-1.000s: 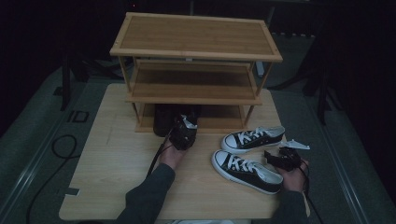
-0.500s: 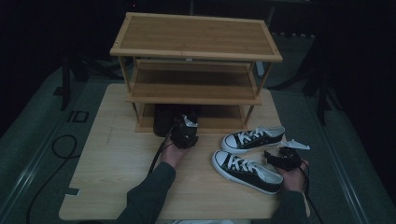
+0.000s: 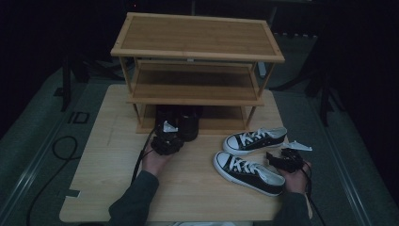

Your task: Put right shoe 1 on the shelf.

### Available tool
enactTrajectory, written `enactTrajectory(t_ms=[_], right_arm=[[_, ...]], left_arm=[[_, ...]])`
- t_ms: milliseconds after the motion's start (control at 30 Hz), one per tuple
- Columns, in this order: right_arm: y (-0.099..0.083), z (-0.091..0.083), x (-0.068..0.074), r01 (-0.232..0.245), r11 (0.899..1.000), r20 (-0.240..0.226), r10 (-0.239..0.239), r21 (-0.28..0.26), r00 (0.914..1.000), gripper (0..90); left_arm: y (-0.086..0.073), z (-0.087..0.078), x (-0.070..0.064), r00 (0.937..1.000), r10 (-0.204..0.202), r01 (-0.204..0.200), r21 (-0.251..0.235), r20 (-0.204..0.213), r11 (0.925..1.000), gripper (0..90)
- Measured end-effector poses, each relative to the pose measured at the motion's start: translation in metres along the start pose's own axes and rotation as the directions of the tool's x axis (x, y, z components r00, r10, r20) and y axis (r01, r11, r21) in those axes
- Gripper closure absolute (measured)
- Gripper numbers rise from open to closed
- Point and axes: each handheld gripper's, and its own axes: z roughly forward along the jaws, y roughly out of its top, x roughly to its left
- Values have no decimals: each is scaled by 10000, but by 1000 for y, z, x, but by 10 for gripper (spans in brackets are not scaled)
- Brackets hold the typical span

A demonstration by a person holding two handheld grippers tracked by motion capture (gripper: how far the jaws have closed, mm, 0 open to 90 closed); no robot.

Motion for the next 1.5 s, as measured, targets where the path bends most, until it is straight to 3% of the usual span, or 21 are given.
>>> enactTrajectory(t_ms=[267, 400, 567, 800, 900, 1167, 1267, 1500], right_arm=[[0, 0, 0, -1, 10000, 3, 1, 3, 10000, 275], [0, 0, 0, -1, 10000, 2, 1, 2, 10000, 275], [0, 0, 0, 0, 10000, 1, 0, 0, 10000, 275], [0, 0, 0, -3, 10000, 3, 3, 2, 10000, 275], [0, 0, 0, -4, 10000, 0, 4, 2, 10000, 274], [0, 0, 0, 5, 10000, -5, -5, 3, 10000, 273], [0, 0, 0, 5, 10000, -3, -5, 3, 10000, 273], [0, 0, 0, 5, 10000, -5, -5, 1, 10000, 273]], left_arm=[[-16, -7, 16, 9979, -498, 505, 170, -404, 9986, 896], [-19, -7, 18, 9977, -591, 598, 186, -342, 9980, 899], [-8, 0, 6, 9998, -181, 182, 171, -49, 9997, 899], [11, 30, -19, 9976, 657, -670, 603, 233, 9959, 898], [16, 41, -25, 9976, 658, -672, 717, 208, 9952, 898], [23, 48, -24, 9989, 421, -435, 656, 216, 9969, 899], [24, 50, -23, 9991, 358, -373, 657, 244, 9971, 896], [14, 44, -21, 9972, 365, -401, 544, 656, 9977, 724]])
